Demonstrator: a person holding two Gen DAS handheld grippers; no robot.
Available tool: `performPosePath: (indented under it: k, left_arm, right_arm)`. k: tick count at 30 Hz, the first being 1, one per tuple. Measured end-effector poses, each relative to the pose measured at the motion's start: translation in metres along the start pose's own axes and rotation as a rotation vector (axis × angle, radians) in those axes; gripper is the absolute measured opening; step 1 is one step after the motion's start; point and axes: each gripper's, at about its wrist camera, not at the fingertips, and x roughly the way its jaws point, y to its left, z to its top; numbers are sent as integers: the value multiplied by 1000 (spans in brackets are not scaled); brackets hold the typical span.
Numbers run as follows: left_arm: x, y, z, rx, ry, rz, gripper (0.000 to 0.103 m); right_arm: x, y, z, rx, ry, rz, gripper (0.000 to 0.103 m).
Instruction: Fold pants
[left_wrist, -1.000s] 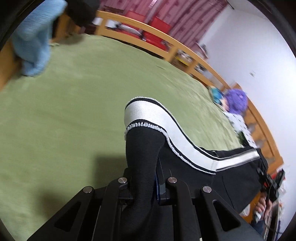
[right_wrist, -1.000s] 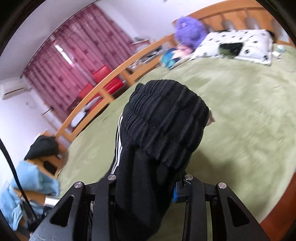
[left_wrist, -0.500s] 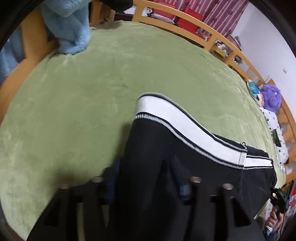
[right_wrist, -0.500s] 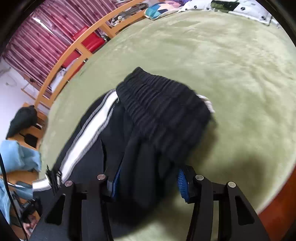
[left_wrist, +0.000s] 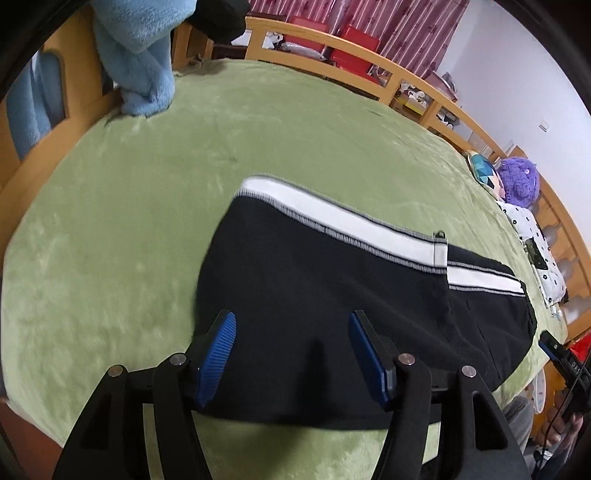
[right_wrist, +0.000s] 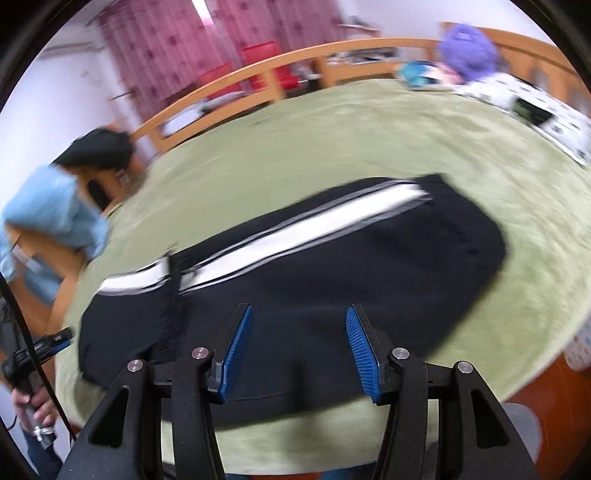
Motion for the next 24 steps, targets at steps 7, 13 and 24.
performPosePath:
  k: [7,13,24]
  left_arm:
    - [10,9,-27,-4,-23,87,61]
    - [20,14,-49,18,-53,120,61]
    - [0,20,-51,-21,-58,20,57]
  right_arm:
    - [25,77,-25,-123,34,122,52]
    - [52,137,-65,-295,75,157,51]
    - [69,138,-96,-299,162,166,44]
